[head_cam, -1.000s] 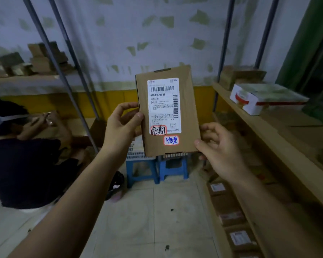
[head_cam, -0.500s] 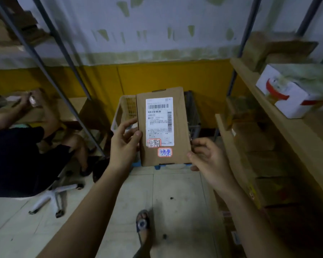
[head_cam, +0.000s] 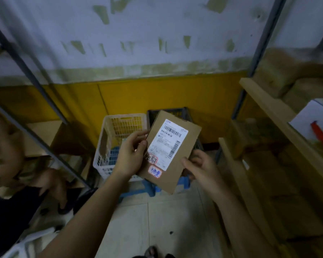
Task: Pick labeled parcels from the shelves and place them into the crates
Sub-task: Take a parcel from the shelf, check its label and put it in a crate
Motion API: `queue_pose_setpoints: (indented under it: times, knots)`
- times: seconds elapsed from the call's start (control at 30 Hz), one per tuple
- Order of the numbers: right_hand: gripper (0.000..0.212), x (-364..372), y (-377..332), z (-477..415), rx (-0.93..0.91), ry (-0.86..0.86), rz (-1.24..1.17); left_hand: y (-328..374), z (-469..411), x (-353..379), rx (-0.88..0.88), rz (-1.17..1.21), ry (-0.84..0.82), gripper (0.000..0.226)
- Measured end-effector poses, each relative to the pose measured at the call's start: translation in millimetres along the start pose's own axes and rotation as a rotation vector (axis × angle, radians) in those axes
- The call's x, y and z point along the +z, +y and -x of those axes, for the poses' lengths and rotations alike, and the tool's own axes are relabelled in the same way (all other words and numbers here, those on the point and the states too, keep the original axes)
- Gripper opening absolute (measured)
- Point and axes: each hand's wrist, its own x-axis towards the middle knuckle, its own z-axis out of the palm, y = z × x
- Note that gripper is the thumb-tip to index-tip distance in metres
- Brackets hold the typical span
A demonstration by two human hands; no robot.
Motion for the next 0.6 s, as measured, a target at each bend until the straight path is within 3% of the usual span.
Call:
queue_pose_setpoints:
  times: [0.27, 0.43, 0.53, 0.6]
  knots:
    - [0.018, 10.6, 1.5, -117.9, 0.088, 0.099, -0.038, -45.6, -118.8, 3.2, -0.027, -0.012, -0.227, 0.038]
    - [0.012, 6.8, 17.0, -212.4, 0.267, 0.235, -0.209, -96.6, -183.7, 24.8, -0.176, 0.027, -0.194, 0.034]
    - [0.019, 8.8, 32.1, -275.6, 0.339, 0.256, -0.293, -121.3, -233.8, 44.4, -0.272, 0.063, -0.173, 0.037]
    - [0.012, 13.1, 41.6, -319.4, 0.42, 0.258, -0.385, -140.3, -269.2, 56.9, -0.374, 0.102, -0.137, 0.04]
